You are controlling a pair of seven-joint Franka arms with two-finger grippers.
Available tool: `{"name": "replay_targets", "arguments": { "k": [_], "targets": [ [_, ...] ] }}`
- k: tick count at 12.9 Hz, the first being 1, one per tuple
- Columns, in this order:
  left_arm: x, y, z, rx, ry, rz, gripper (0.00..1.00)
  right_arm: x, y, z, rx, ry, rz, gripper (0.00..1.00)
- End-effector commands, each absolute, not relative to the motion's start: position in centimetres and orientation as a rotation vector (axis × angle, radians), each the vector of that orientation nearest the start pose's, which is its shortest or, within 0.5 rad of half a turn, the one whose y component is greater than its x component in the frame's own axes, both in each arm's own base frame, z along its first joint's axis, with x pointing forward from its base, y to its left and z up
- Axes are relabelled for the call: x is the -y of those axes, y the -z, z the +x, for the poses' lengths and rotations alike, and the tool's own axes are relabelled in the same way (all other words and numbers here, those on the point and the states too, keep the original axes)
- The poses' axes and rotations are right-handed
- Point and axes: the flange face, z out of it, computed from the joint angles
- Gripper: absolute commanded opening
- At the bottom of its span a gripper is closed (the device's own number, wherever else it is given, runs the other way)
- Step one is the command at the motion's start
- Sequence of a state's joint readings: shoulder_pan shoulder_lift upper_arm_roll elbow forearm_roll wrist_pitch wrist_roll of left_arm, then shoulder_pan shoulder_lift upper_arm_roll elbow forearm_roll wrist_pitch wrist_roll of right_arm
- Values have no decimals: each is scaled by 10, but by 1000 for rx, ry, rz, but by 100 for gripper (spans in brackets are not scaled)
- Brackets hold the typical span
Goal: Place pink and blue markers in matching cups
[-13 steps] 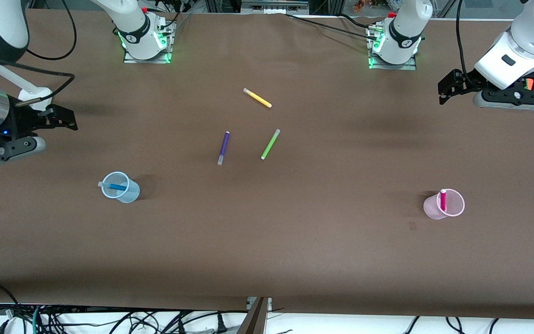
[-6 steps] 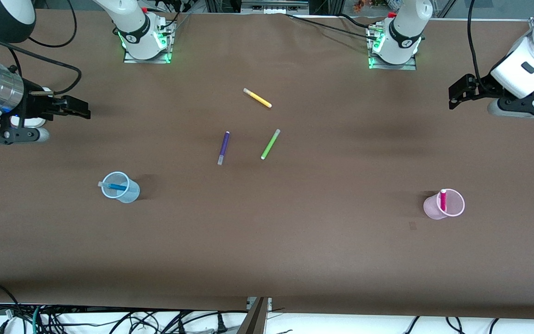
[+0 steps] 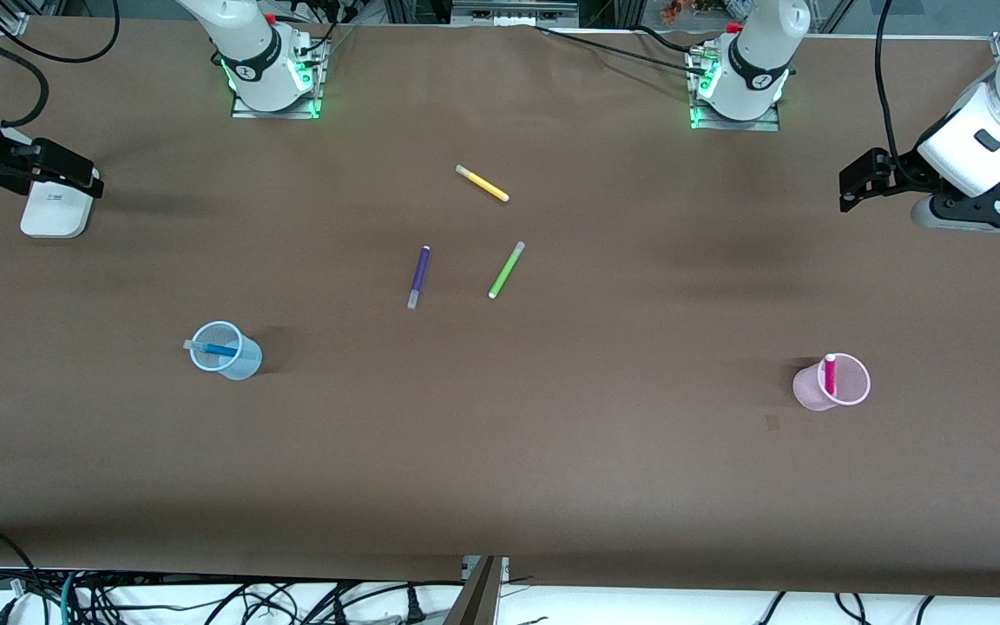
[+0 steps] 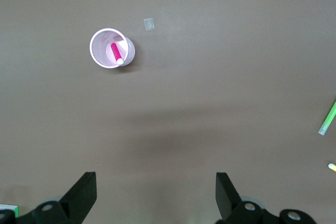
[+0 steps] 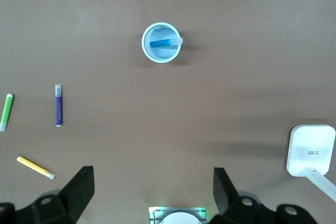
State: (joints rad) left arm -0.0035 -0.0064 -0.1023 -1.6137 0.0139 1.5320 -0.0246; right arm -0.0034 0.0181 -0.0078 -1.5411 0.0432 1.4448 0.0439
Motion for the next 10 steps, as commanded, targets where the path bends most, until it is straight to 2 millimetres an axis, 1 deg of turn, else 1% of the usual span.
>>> {"name": "replay_targets", "arguments": {
  "k": [1,5,7,8,9,10],
  "targets": [
    [54,-610,547,-142,-122,-3129,100,-2,-611,540,-105,-195,-3109,100],
    [51,-610,549,-132,-117,-3131,100,-10,-606,539,-91,-219,-3111,100],
    [49,-613,549,-125,-103,-3132,100,-17,-598,538,-70,-248,-3113,100],
    [46,-624,552,-127,-70,-3135,100,-21,-597,538,-61,-255,-3115,100],
    [35,-623,563,-97,-72,-3141,100,-22,-597,537,-59,-258,-3124,100],
    [30,-624,566,-81,-70,-3154,100,-23,-597,537,-52,-258,-3131,100]
  ]
}}
